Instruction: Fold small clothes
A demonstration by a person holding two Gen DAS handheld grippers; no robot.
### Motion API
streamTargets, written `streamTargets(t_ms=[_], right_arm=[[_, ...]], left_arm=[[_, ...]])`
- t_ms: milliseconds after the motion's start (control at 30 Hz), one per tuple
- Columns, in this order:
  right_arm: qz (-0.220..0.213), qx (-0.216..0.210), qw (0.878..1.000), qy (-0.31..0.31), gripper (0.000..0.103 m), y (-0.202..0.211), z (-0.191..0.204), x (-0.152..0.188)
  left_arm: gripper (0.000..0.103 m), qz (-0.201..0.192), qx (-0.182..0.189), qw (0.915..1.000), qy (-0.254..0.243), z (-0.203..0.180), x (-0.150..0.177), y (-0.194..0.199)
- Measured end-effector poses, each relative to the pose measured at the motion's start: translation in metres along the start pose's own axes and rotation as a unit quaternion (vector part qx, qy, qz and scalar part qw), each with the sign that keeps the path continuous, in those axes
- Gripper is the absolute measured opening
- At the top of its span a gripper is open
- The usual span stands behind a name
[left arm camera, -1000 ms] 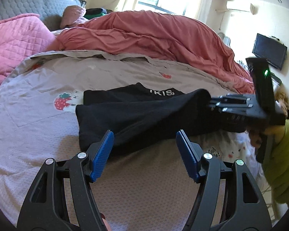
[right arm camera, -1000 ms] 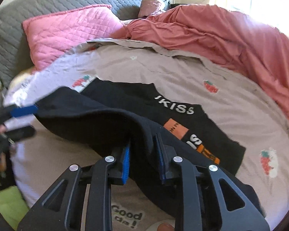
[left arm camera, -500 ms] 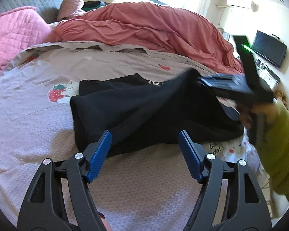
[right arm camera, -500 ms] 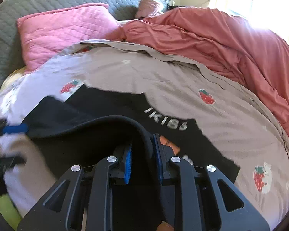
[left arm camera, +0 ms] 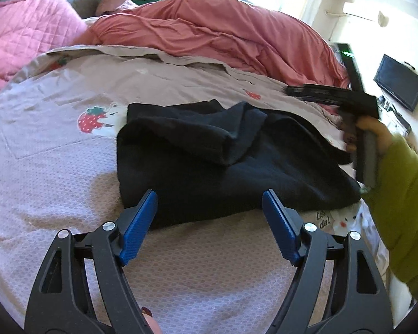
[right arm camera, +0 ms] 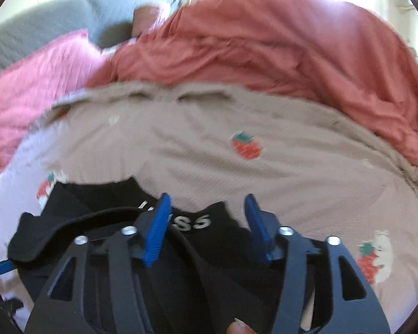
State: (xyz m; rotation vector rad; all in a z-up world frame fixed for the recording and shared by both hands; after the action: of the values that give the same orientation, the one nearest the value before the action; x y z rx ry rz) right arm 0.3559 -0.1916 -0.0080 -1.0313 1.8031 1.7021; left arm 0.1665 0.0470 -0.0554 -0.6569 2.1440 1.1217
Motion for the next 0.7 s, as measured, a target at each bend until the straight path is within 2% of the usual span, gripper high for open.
streamTargets(t_ms=[67,167,233,267,367,533,633,700], right_arm=[[-0.032,0.001,0.999,-0.013,0.070,0.027,-0.020,0.005],[-0.061,0.011,0.998,-0.033,0.075,0.065,-0.054,0.025],[-0.060,0.007,0.997,-0.049,0.078,0.084,-0.070,0.046],[-0.049,-0.009,0.997,-0.056,0.078,0.095,-0.078,0.064],[-0.018,-0.019,0.999,-0.028,0.078,0.107,-0.080,0.101],[0.042,-0.046,0.997,0.052,0.078,0.092,-0.049,0.143],[0.069,-0.067,0.994,0.059,0.074,0.066,-0.032,0.145],[0.078,-0.061,0.993,0.058,0.072,0.045,-0.025,0.137]], left_arm=[[0.070,-0.001,0.006,0.9999,0.008,0.002,-0.001,0.000],[0.071,-0.002,0.004,1.0000,0.005,0.002,-0.004,0.000],[0.072,0.000,0.003,1.0000,0.002,0.002,-0.008,-0.003],[0.074,0.001,0.005,1.0000,0.002,0.001,-0.011,-0.004],[0.075,0.020,0.020,0.9995,0.013,0.003,-0.017,-0.015],[0.076,0.052,0.032,0.9975,0.035,0.008,-0.027,-0.032],[0.077,0.069,0.039,0.9959,0.044,0.010,-0.034,-0.043],[0.080,0.072,0.050,0.9946,0.056,0.011,-0.039,-0.048]])
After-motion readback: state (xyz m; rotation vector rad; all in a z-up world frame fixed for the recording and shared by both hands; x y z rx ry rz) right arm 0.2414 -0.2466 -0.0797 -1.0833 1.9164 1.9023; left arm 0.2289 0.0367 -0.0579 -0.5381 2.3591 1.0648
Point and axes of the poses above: each gripper's, at about its wrist camera, not at the fingertips, and y roughly against the way its jaws point, z to its left, x to its underside, the point moved 7 cm from there along -y, roughly the way its jaws point, and after that the axes turned 15 degrees about x, right-handed, at the moved point
